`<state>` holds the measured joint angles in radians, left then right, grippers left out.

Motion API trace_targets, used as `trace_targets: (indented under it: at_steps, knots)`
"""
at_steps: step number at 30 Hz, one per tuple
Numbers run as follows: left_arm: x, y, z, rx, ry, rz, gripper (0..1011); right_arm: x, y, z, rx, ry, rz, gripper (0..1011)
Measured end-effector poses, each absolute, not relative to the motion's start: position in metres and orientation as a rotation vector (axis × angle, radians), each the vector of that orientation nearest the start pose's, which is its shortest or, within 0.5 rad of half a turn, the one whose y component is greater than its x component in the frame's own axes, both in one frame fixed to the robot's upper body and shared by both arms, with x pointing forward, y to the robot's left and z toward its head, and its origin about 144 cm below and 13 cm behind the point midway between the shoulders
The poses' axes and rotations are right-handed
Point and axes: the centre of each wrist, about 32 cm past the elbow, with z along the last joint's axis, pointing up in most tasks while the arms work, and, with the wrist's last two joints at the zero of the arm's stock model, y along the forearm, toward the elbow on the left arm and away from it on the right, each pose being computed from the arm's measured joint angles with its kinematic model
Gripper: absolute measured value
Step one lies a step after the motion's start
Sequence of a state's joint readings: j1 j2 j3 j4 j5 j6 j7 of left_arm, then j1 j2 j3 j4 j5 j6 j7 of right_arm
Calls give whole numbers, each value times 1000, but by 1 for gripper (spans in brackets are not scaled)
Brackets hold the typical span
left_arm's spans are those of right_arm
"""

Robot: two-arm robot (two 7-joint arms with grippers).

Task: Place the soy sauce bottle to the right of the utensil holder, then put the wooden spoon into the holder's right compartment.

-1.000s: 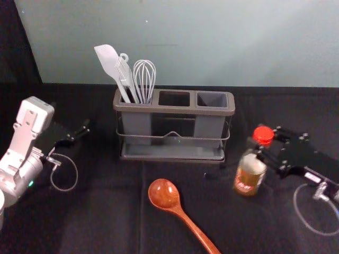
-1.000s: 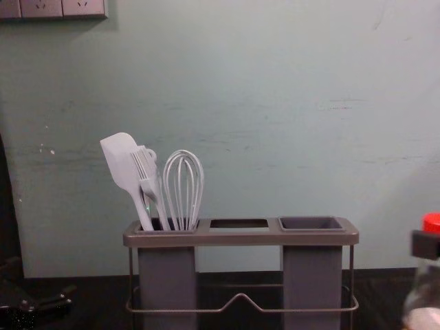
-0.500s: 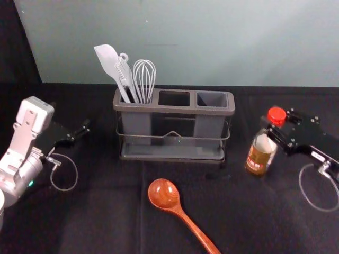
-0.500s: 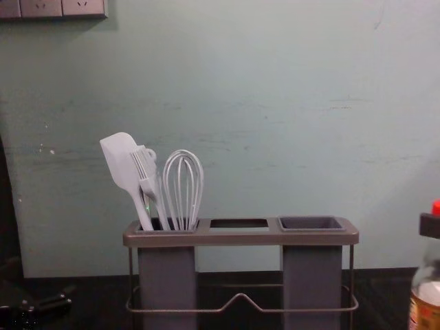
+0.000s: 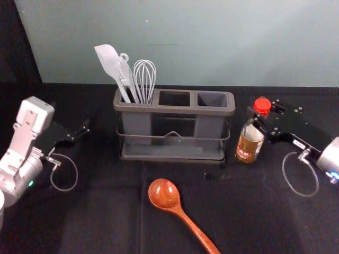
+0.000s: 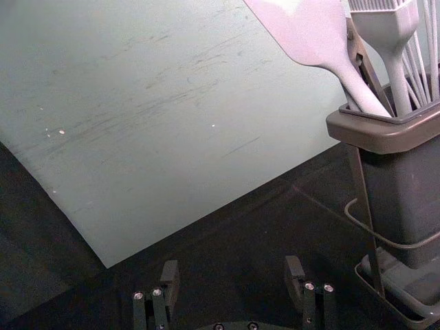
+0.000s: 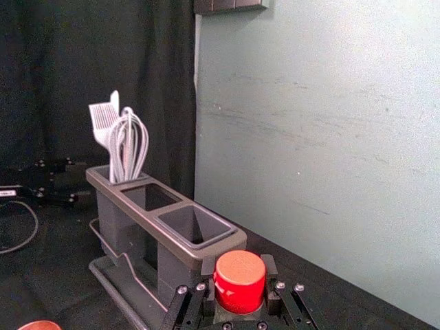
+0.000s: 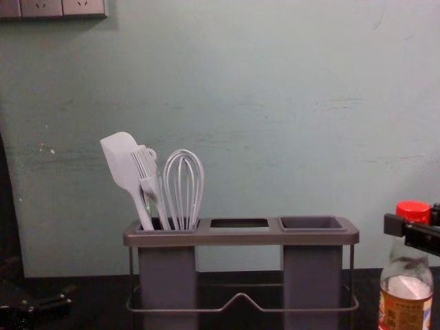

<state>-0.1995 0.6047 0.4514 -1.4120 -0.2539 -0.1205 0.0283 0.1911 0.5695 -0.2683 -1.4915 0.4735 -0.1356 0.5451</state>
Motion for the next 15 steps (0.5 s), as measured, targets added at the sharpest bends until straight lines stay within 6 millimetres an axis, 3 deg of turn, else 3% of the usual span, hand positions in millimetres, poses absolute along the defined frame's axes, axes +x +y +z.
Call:
trace_targets:
  at_steps: [15]
  knots:
    - [489,310,1140,304,-285,1248,1005,515,-328,1180,-38,-160,-864,385]
